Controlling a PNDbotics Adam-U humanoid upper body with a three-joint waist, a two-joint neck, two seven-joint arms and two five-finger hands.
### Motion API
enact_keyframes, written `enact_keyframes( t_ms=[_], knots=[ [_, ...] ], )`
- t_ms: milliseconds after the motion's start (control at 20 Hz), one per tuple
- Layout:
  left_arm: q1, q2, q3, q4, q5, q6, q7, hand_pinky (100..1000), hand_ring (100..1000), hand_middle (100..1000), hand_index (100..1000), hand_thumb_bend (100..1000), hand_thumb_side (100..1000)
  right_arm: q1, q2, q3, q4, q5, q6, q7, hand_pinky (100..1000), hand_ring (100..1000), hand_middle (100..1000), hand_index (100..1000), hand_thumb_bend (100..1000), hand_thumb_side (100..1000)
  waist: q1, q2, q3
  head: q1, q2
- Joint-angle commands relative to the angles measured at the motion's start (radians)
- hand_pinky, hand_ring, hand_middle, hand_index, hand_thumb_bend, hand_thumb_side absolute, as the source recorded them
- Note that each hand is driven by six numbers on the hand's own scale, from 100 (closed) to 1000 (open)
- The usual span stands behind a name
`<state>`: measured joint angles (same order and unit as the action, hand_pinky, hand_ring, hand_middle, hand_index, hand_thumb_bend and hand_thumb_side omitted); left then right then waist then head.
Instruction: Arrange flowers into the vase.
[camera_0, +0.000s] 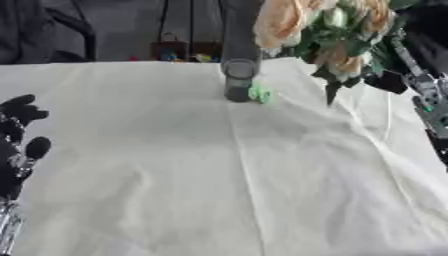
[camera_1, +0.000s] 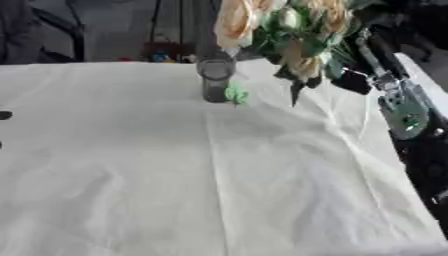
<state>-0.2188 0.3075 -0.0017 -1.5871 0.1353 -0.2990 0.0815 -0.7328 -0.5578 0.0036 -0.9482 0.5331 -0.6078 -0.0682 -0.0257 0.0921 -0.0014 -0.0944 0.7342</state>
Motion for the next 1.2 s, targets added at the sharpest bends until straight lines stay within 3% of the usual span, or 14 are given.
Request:
enact_keyframes(
  t_ms=[50, 650, 1200],
  knots=[
    [-0.006, 0.014, 0.003, -0.010, -0.002, 0.000, 0.004, 914, 678, 758, 646, 1000, 505, -0.036, -0.043, -0.003, -0.023, -0.025, 0.004, 0.014, 100, 114, 100, 198, 100, 450, 0.000, -0.016, -0.003, -0.001, -0.010],
    [-0.001, 0.014, 0.001, -0.007, -0.003, 0.002, 0.000, 914, 679, 758, 645, 1000, 507, -0.116, -0.060, -0.009, -0.030, -0.095, 0.036, 0.040, 100, 100, 100, 194, 100, 440, -0.001, -0.026, -0.002, -0.007, -0.008],
    [0.007, 0.016, -0.005, -0.003, -0.004, 0.003, -0.004, 913, 678, 758, 645, 1000, 508, -0.277, -0.052, -0.030, -0.030, -0.115, 0.074, 0.016, 100, 100, 100, 180, 100, 390, -0.009, -0.041, 0.015, -0.023, -0.017]
  ],
)
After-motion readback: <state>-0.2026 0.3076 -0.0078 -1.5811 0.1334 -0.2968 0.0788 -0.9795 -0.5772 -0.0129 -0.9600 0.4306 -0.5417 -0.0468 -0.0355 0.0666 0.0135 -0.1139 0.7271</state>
